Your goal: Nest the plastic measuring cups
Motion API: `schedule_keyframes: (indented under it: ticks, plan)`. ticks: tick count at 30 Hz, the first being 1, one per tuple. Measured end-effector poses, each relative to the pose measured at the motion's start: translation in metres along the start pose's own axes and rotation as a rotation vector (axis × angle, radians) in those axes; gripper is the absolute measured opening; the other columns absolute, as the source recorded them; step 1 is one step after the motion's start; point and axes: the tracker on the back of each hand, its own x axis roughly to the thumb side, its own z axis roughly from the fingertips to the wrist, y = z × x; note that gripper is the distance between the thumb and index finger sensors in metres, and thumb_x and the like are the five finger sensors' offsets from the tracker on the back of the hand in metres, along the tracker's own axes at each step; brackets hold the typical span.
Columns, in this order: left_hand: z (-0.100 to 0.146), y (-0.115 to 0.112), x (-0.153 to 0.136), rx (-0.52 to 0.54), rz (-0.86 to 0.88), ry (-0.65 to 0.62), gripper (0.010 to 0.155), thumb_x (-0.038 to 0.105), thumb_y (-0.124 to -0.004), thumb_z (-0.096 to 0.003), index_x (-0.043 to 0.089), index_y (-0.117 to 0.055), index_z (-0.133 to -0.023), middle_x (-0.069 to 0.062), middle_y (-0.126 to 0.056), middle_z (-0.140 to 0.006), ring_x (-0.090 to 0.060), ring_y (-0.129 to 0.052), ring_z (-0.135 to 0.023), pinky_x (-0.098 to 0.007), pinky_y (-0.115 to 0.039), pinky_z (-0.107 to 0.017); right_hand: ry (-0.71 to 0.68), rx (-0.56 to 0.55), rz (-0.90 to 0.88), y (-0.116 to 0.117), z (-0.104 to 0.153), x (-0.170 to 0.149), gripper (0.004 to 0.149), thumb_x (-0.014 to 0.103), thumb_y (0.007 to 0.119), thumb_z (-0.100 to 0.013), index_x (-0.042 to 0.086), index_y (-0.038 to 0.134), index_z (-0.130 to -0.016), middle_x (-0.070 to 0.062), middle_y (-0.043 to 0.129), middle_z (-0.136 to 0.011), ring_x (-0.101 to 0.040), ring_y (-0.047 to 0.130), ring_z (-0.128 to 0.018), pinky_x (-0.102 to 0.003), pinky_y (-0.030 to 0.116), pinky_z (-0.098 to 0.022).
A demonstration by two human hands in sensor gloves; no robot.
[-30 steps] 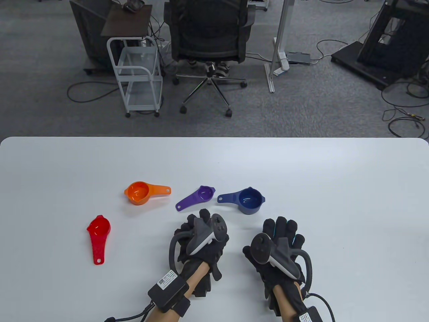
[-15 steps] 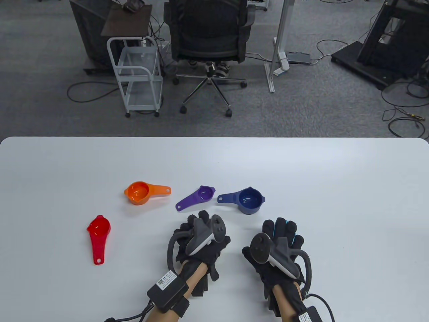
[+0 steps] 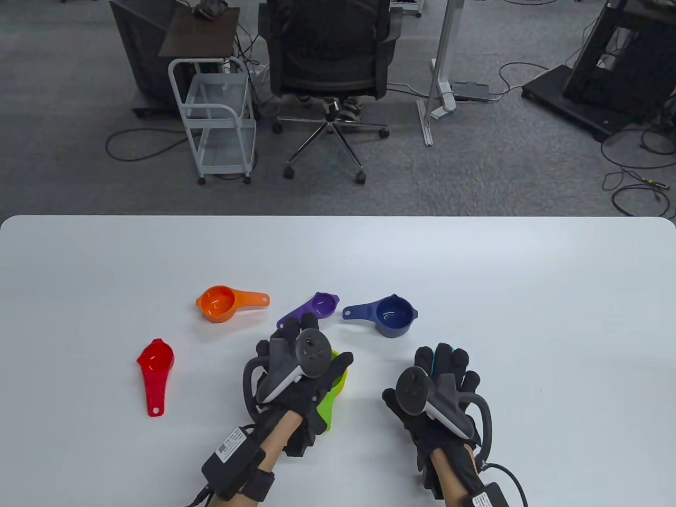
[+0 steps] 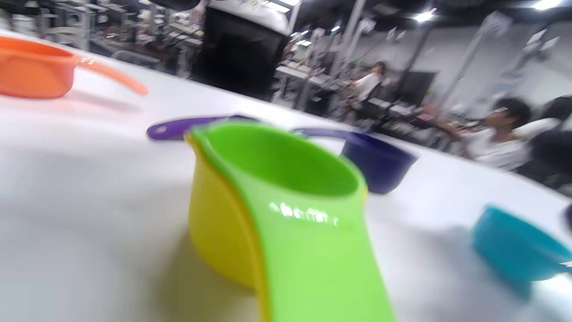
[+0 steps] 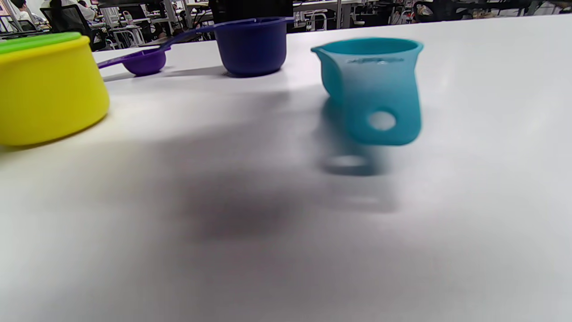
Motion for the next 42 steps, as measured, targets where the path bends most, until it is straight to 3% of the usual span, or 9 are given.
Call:
schedule_keyframes:
  ticks: [6, 13, 21, 26, 30, 33, 42]
  plan:
    - [0.038, 0.017, -0.049, 0.072, -0.172, -0.042, 0.098, 0.072, -0.053, -0.0485, 0.012, -0.020, -0.118, -0.026, -0.016, -0.123, -0.060, -0.024, -0.109, -0.082, -0.018, -0.063, 0.007, 0.000, -0.001, 0.000, 0.000, -0.001, 0.097, 0.062, 0.048, -0.056, -0.003, 0.005, -0.113, -0.046, -0.005, -0.110, -0.069, -0.002, -0.091, -0.081, 0.013, -0.063]
    - [0.045, 0.002, -0.103, 0.031, -0.122, -0.021, 0.094, 0.071, -0.053, -0.0492, 0.017, -0.020, -0.118, -0.020, -0.013, -0.123, -0.061, -0.014, -0.105, -0.081, -0.016, -0.061, 0.014, 0.011, 0.001, 0.001, -0.001, -0.002, 0.097, 0.062, 0.048, -0.056, -0.003, 0.005, -0.113, -0.045, -0.005, -0.110, -0.068, -0.002, -0.091, -0.081, 0.013, -0.063]
    - [0.043, -0.018, -0.118, -0.034, -0.156, 0.072, 0.094, 0.072, -0.051, -0.0495, 0.016, -0.015, -0.116, -0.023, -0.013, -0.121, -0.068, -0.019, -0.100, -0.082, -0.017, -0.059, -0.001, 0.013, 0.001, 0.001, 0.001, 0.001, 0.096, 0.063, 0.048, -0.056, -0.001, 0.004, -0.113, -0.044, -0.007, -0.111, -0.066, -0.004, -0.091, -0.080, 0.011, -0.064]
    - [0.047, -0.016, -0.128, -0.043, -0.137, 0.110, 0.094, 0.072, -0.051, -0.0493, 0.017, -0.015, -0.116, -0.022, -0.012, -0.121, -0.067, -0.017, -0.101, -0.082, -0.016, -0.060, -0.029, -0.034, 0.009, -0.006, -0.005, 0.006, 0.094, 0.062, 0.049, -0.056, 0.003, 0.004, -0.114, -0.042, -0.008, -0.112, -0.064, -0.007, -0.092, -0.080, 0.010, -0.064]
    - [0.047, -0.016, -0.129, -0.059, -0.115, 0.117, 0.094, 0.071, -0.051, -0.0494, 0.017, -0.015, -0.117, -0.022, -0.012, -0.121, -0.067, -0.016, -0.101, -0.082, -0.015, -0.060, -0.036, -0.122, 0.093, -0.024, -0.026, 0.018, 0.091, 0.062, 0.050, -0.056, 0.008, 0.006, -0.115, -0.039, -0.005, -0.115, -0.063, -0.003, -0.096, -0.081, 0.012, -0.066]
    - [0.048, -0.016, -0.126, -0.064, -0.127, 0.106, 0.094, 0.071, -0.051, -0.0495, 0.017, -0.015, -0.117, -0.022, -0.012, -0.121, -0.068, -0.016, -0.101, -0.082, -0.015, -0.059, -0.007, -0.106, 0.145, -0.033, -0.046, 0.027, 0.089, 0.061, 0.052, -0.056, 0.013, 0.005, -0.115, -0.037, -0.004, -0.116, -0.063, -0.001, -0.097, -0.081, 0.014, -0.067]
    - [0.052, -0.018, -0.120, -0.089, -0.128, 0.082, 0.094, 0.071, -0.052, -0.0496, 0.017, -0.015, -0.117, -0.022, -0.011, -0.121, -0.067, -0.016, -0.101, -0.081, -0.015, -0.060, 0.066, 0.136, 0.218, -0.040, -0.132, 0.050, 0.093, 0.060, 0.061, -0.055, 0.021, -0.004, -0.110, -0.035, -0.008, -0.115, -0.062, 0.003, -0.100, -0.081, 0.018, -0.069]
